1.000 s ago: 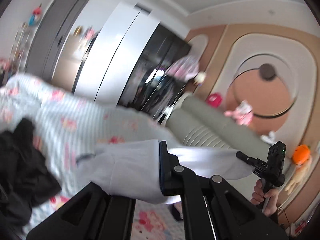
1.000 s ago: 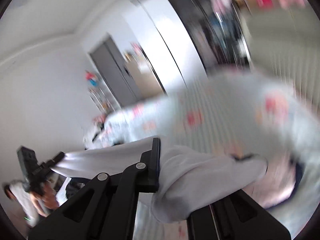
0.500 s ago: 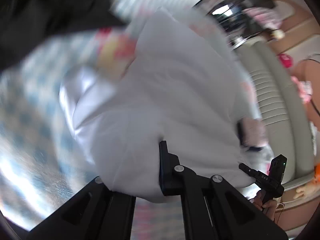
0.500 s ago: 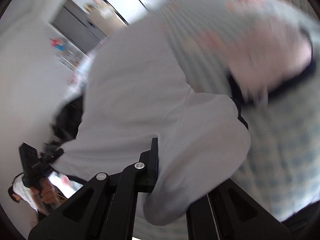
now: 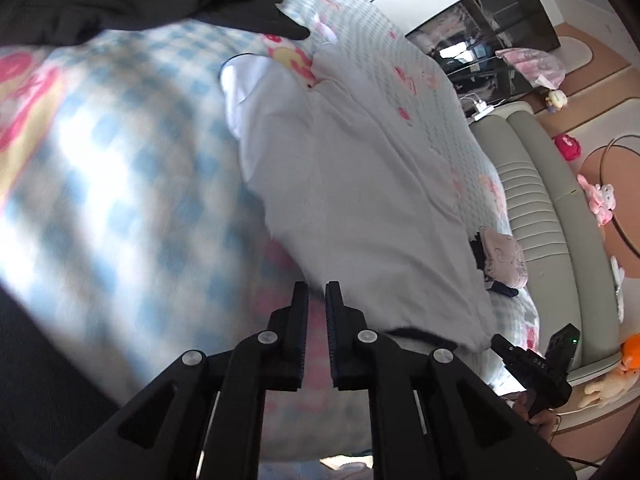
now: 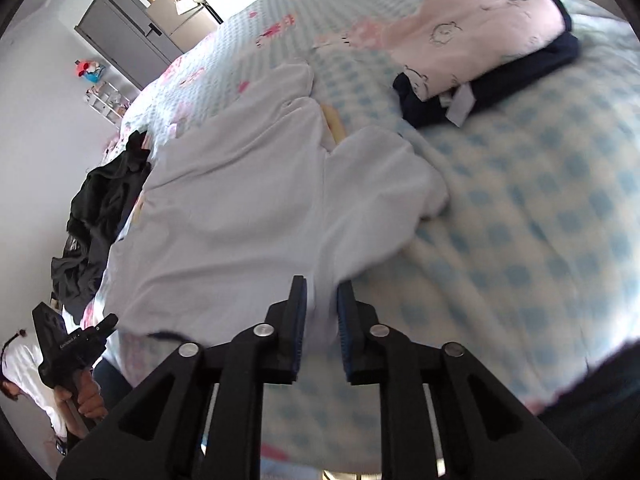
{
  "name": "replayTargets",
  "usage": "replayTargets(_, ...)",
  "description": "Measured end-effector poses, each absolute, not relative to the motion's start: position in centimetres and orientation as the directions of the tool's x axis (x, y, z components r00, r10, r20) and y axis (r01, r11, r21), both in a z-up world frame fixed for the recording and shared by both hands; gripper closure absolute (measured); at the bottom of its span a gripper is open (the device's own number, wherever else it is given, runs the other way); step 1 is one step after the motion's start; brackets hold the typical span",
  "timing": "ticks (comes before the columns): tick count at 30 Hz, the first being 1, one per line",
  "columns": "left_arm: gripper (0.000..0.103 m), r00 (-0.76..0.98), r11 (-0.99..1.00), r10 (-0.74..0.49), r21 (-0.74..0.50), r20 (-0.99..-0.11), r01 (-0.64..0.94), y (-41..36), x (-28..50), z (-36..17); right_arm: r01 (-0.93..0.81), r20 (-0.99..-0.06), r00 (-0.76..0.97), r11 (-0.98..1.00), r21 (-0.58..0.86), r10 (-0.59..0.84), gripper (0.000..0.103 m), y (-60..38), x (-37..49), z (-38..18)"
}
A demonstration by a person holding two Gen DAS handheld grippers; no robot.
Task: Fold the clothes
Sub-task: 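Release the shirt and press both grippers along the folded hem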
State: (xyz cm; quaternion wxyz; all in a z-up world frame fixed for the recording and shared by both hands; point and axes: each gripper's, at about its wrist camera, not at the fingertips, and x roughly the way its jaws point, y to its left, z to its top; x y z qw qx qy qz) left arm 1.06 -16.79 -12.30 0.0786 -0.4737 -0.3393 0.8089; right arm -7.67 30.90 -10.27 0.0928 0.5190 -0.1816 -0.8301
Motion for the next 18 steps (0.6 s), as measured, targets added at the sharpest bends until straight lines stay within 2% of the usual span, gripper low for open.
replayTargets(2,0.086,-0.525,-0.769,0.447,-0.611,-0.724,0.187,-16.5,1.6,-12.0,-0.025,-0.83,-0.434,-0.917,0.399,-0.349,0.088,30.0,-6.5,-9.7)
replayTargets(4,0.086,-0.484,-0.762,0.519,-0.638,-0.704,0.111,-15.6,1.7,-12.3,-0.013,-0.832,-0.424,-0.916,0.401,-0.358,0.088,29.0,-5.3,-9.1)
replayTargets(6,0.086,-0.431,-0.741,0.597,-0.671,-0.676,0.026,-14.6,1.9,-12.8,0.087,-0.831,-0.373,-0.908,0.411,-0.412,0.085,27.7,-3.4,-8.6)
replayTargets(9,0.086,-0.366,-0.809,0.545,-0.587,-0.754,0.004,-12.4,1.1,-13.9,0.228,-0.849,-0.307,-0.899,0.374,-0.431,0.085,24.6,-2.3,-8.8)
replayTargets(11,0.085,-0.366,-0.818,0.53,-0.575,-0.765,0.016,-11.8,0.5,-14.1,0.24,-0.866,-0.273,-0.901,0.361,-0.419,0.085,22.8,-2.7,-9.9)
replayTargets(14,0.074,-0.379,-0.834,0.502,-0.551,-0.778,0.027,-11.1,-0.4,-14.0,0.244,-0.859,-0.241,-0.885,0.396,-0.451,0.085,20.9,-3.1,-11.4)
replayTargets(16,0.073,-0.38,-0.853,0.478,-0.522,-0.792,0.014,-10.4,-1.2,-13.9,0.241,-0.852,-0.219,-0.873,0.424,-0.475,0.085,19.9,-3.6,-12.6)
replayTargets(18,0.076,-0.39,-0.873,0.451,-0.489,-0.803,-0.002,-9.9,-2.5,-13.0,0.256,-0.871,-0.211,-0.885,0.388,-0.443,0.085,19.0,-3.5,-13.2)
